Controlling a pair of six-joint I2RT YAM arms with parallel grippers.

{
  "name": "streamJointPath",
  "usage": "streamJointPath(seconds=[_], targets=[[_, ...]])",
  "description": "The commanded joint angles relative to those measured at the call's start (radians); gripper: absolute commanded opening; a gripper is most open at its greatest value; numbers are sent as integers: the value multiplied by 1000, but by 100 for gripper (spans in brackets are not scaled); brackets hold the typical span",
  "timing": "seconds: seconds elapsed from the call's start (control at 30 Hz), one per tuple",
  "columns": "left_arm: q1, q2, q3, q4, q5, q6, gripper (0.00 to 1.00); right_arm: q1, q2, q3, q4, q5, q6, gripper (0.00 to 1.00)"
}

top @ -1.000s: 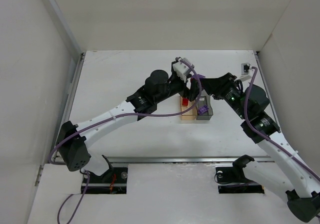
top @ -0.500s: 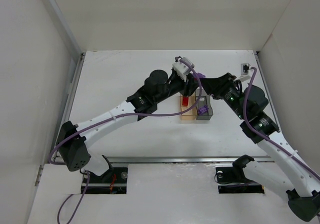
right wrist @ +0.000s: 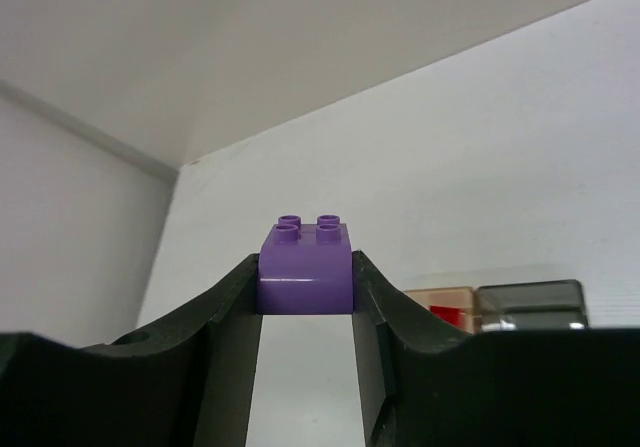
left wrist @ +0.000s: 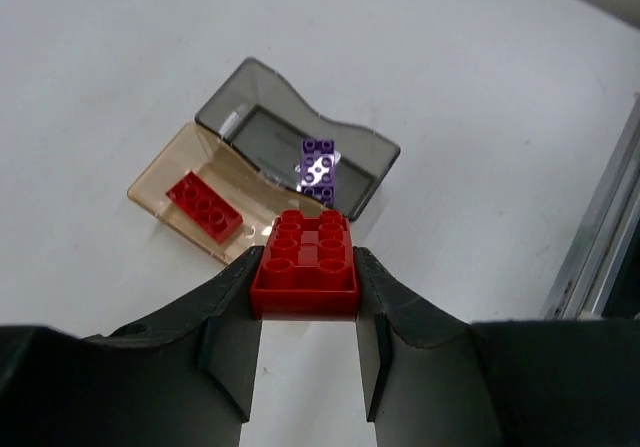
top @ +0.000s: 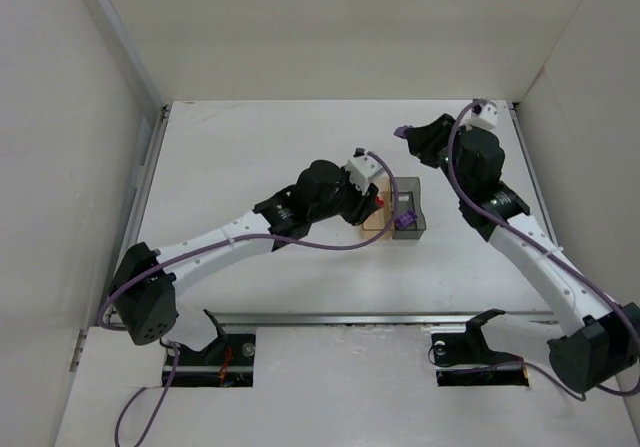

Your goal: Sort the legos into containers by color

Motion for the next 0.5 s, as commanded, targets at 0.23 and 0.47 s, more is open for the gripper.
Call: streamJointPath(seconds=[0.23, 0.47], targets=[[34, -65, -45, 31, -20, 65, 0, -9, 29, -77, -248, 49, -94, 0], [44, -2, -34, 41, -11, 74, 0, -9, 90, -187, -282, 26, -71, 0]])
